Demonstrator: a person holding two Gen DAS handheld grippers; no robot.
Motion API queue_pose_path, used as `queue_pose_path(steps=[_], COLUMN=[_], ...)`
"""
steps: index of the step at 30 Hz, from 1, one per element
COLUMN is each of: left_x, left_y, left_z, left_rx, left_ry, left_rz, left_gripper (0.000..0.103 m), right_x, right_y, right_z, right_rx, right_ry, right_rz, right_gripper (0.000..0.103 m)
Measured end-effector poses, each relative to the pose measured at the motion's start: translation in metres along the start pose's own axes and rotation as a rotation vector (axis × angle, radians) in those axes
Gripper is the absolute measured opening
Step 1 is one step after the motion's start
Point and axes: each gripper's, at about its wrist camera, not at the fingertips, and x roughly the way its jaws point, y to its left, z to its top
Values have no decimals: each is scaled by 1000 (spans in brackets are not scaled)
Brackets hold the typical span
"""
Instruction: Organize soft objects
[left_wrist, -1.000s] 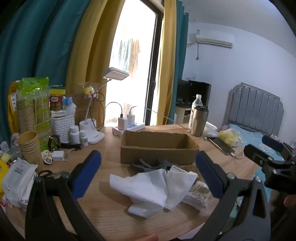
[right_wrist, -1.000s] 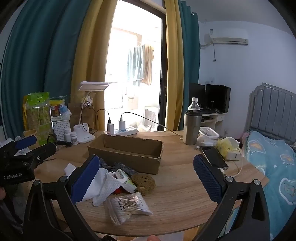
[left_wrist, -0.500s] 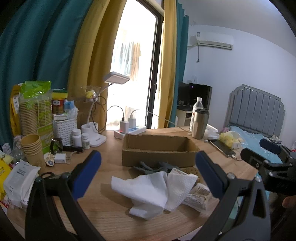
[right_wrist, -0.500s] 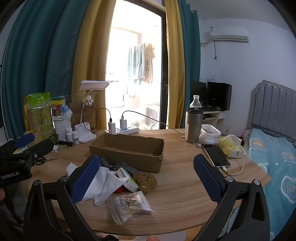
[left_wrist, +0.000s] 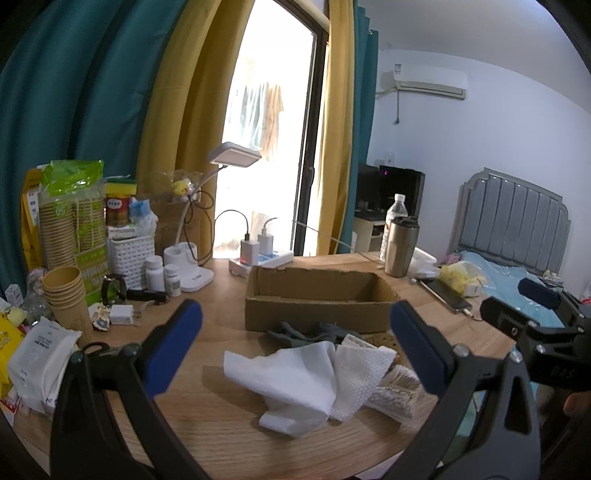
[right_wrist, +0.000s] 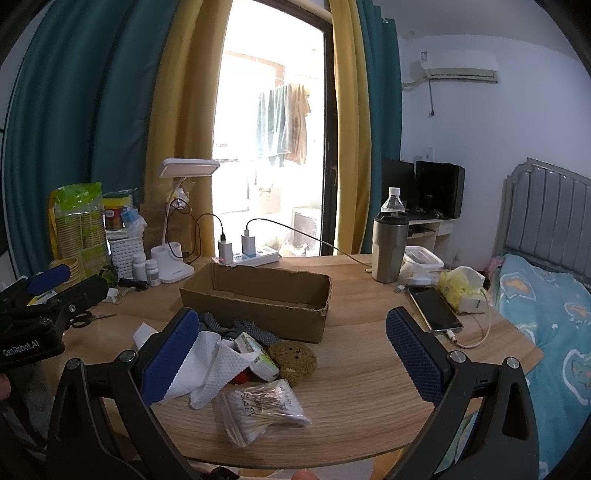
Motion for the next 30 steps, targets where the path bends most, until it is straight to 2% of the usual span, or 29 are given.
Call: queue_pose_path(steps=[30], left_x=[-2], left_y=[3], left_z=[1], left_rx=[-1], left_ry=[7], left_rz=[-2], left_gripper=[103], right_x=[0], right_y=[1], right_z=[-2], right_rx=[-4], right_ry=[6], right_rz=[1], right_gripper=[103])
